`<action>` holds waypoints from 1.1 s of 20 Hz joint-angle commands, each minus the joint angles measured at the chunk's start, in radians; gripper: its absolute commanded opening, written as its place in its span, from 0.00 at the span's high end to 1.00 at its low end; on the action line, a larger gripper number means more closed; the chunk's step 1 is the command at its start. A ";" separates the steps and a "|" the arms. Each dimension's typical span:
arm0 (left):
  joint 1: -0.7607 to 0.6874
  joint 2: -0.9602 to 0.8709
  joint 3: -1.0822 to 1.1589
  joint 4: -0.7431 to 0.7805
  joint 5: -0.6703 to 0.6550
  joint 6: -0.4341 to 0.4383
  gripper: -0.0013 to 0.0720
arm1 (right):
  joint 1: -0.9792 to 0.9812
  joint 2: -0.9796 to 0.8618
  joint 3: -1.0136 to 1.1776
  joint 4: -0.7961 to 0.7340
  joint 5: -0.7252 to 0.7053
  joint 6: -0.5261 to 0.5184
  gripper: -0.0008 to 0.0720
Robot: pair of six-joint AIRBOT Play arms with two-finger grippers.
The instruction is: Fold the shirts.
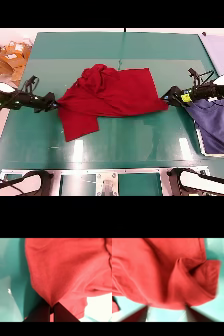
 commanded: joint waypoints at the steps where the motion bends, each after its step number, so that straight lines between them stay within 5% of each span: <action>1: 0.026 -0.005 0.026 0.042 -0.007 0.016 0.95 | -0.016 0.019 0.018 -0.004 -0.050 0.008 0.24; 7: 0.026 -0.008 0.026 0.051 0.011 0.066 0.95 | -0.153 0.020 -0.073 -0.081 -0.032 0.005 0.24; 12: 0.026 -0.008 0.026 0.053 0.002 0.076 0.95 | -0.118 0.019 -0.301 -0.076 -0.188 -0.029 0.24; 18: 0.026 -0.008 0.026 0.053 -0.031 0.075 0.95 | -0.046 -0.096 -0.325 0.108 -0.207 -0.179 0.25; 19: 0.026 -0.008 0.026 0.053 -0.041 0.076 0.95 | -0.031 -0.110 -0.323 0.159 -0.206 -0.224 0.36; 21: 0.026 -0.002 0.050 0.048 -0.079 0.076 0.95 | -0.008 -0.114 -0.307 0.270 -0.180 -0.322 0.89; 22: 0.026 0.005 0.082 0.043 -0.110 0.076 0.95 | -0.004 -0.113 -0.278 0.334 -0.135 -0.367 0.97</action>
